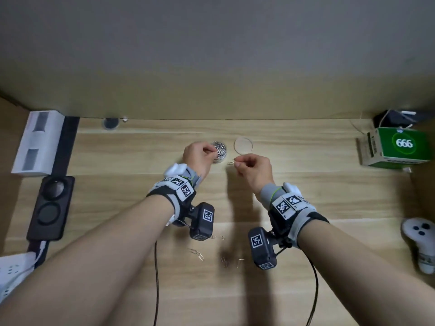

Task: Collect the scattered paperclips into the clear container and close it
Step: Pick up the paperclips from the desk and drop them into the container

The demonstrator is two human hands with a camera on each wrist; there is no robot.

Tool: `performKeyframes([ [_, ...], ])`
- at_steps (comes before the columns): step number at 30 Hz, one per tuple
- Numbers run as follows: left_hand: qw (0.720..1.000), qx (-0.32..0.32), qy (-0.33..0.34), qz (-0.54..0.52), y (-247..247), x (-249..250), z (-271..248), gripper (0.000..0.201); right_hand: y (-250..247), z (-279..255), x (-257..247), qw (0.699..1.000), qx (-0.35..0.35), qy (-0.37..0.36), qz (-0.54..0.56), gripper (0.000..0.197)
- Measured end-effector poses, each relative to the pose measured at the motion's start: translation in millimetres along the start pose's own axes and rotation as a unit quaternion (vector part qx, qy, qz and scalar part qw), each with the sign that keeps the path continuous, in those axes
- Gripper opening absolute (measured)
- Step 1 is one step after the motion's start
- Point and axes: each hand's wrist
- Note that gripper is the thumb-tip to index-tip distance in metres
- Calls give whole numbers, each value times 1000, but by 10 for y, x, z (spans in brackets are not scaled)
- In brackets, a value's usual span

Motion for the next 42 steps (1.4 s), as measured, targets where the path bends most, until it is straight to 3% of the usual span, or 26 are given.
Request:
performKeyframes([
  [7,1000,-14,12,-22,83,-32,188,24,49,286,-65,1000,16,16,17,21],
  [17,997,-6,-20,-76,-216,-300,140,22,386,485,-397,999,-24,-1,-22,11],
  [20,995,-14,-45,-90,-291,-413,129,24,396,489,-383,999,-21,24,-1,17],
  [25,992,-11,-60,-110,-392,-486,105,26,380,326,-523,996,-10,39,75,44],
  [27,993,-15,-57,-106,-418,-498,58,26,333,224,-555,996,-5,37,78,35],
  [34,993,-116,-14,30,-316,-673,-372,24,39,-180,-232,998,17,54,8,27],
  [37,977,-171,36,125,-246,-798,-657,30,-106,-467,7,996,7,81,-40,20],
  [42,950,-197,124,206,-122,-963,-1106,31,-285,-934,515,990,-27,93,-100,20],
])
Point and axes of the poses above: each hand's wrist, its own z-axis towards the middle knuckle, its own y-axis out of the palm, x = y × z, and after that the axes turned 11 degrees about -y, right-handed
